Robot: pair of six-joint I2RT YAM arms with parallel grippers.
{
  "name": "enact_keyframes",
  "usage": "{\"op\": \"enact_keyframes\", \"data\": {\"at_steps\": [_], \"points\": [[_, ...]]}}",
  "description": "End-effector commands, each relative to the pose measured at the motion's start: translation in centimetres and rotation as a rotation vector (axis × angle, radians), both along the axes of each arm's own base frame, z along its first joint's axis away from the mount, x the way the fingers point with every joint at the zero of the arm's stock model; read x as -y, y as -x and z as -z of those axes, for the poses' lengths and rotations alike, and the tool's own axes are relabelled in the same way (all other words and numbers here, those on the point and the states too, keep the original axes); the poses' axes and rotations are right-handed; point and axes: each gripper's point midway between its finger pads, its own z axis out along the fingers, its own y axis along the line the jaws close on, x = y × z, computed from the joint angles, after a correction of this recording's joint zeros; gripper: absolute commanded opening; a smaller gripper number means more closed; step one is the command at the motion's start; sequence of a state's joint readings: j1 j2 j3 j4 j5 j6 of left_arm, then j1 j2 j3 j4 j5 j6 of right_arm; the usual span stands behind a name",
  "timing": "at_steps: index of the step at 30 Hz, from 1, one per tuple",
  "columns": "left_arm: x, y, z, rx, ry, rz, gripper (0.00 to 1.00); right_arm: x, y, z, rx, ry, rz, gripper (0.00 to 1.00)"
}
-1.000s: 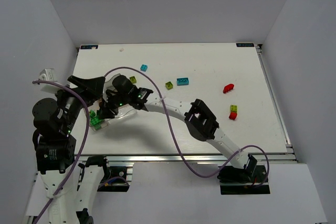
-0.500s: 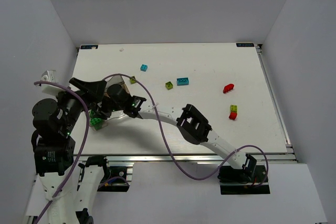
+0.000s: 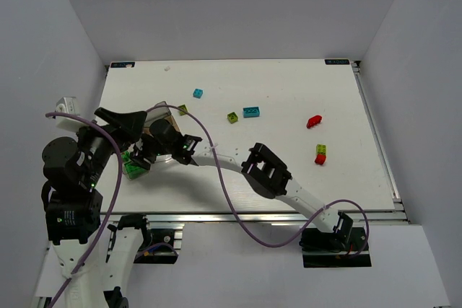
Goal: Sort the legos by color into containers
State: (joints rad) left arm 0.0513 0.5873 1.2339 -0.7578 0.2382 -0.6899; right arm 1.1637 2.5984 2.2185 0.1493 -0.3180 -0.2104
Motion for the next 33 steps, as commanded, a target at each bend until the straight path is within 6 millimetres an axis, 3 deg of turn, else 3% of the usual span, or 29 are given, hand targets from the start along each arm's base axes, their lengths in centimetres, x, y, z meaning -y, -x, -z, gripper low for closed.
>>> {"op": "enact_keyframes", "data": {"at_steps": [1,3,5,6,7,8,9,10,12,14,15,16,17,18,19,20,21,22,25,26,27,33], "points": [[0.2,0.0,-1.1,0.043,-0.005,0.016,0.82,0.5,0.3,-8.9,0.026,-0.153,-0.011,0.66],[0.2,-0.3,-1.3,0.053,-0.003,0.017,0.82,0.9,0.4,-10.1,0.013,-0.159,-0.004,0.63],[0.3,-0.4,-1.9,0.074,-0.001,0.023,0.79,1.7,-0.8,-10.7,-0.037,-0.150,0.052,0.49],[0.4,-0.6,-1.9,0.075,0.003,0.026,0.78,2.5,-1.0,-12.6,-0.050,-0.163,0.069,0.42],[0.6,-0.7,-1.9,0.077,0.008,0.037,0.74,3.7,-2.7,-12.1,-0.092,-0.148,0.116,0.28],[0.7,-0.9,-2.1,0.089,0.013,0.044,0.61,4.6,-3.5,-12.8,-0.103,-0.152,0.141,0.20],[0.9,-1.5,-1.5,0.073,0.026,0.053,0.53,5.9,-3.7,-15.6,-0.101,-0.189,0.152,0.14],[1.0,-1.7,-1.3,0.071,0.034,0.062,0.46,7.3,-5.2,-16.0,-0.105,-0.191,0.179,0.05],[1.5,-2.6,-1.2,0.083,0.058,0.093,0.28,11.0,-7.3,-17.4,-0.106,-0.189,0.228,0.01],[1.9,-3.6,-0.6,0.082,0.073,0.120,0.22,14.1,-8.7,-15.5,-0.146,-0.110,0.280,0.00],[2.1,-4.1,-0.2,0.071,0.083,0.132,0.21,16.2,-9.6,-16.5,-0.149,-0.104,0.316,0.00],[2.2,-5.7,1.7,0.007,0.095,0.140,0.20,17.8,-9.3,-14.5,-0.222,-0.020,0.344,0.00],[2.6,-6.5,2.9,-0.039,0.106,0.169,0.20,20.9,-11.1,-14.0,-0.252,0.008,0.393,0.02],[3.0,-7.3,3.9,-0.079,0.116,0.191,0.21,22.2,-11.0,-12.9,-0.285,0.047,0.404,0.20],[3.3,-9.3,6.4,-0.178,0.133,0.210,0.24,24.0,-10.6,-11.3,-0.337,0.113,0.417,0.35],[3.7,-10.1,7.7,-0.233,0.141,0.222,0.26,26.4,-11.3,-11.4,-0.363,0.120,0.436,0.47],[4.0,-10.7,8.6,-0.275,0.153,0.242,0.29,29.0,-12.0,-9.6,-0.402,0.160,0.469,0.57],[3.8,-12.2,11.5,-0.389,0.171,0.230,0.40,30.7,-11.5,-8.6,-0.445,0.198,0.481,0.69],[4.0,-14.4,13.8,-0.497,0.122,0.197,0.59,36.9,-13.8,-7.8,-0.481,0.227,0.551,0.77],[4.3,-15.7,15.3,-0.567,0.108,0.193,0.66,37.9,-13.1,-7.5,-0.519,0.250,0.544,0.79],[5.1,-16.3,16.1,-0.593,0.073,0.199,0.67,40.0,-14.2,-7.3,-0.534,0.250,0.583,0.80],[7.5,-20.9,21.0,-0.767,-0.160,0.106,0.73,43.1,-14.6,-6.4,-0.619,0.255,0.609,0.80]]}}
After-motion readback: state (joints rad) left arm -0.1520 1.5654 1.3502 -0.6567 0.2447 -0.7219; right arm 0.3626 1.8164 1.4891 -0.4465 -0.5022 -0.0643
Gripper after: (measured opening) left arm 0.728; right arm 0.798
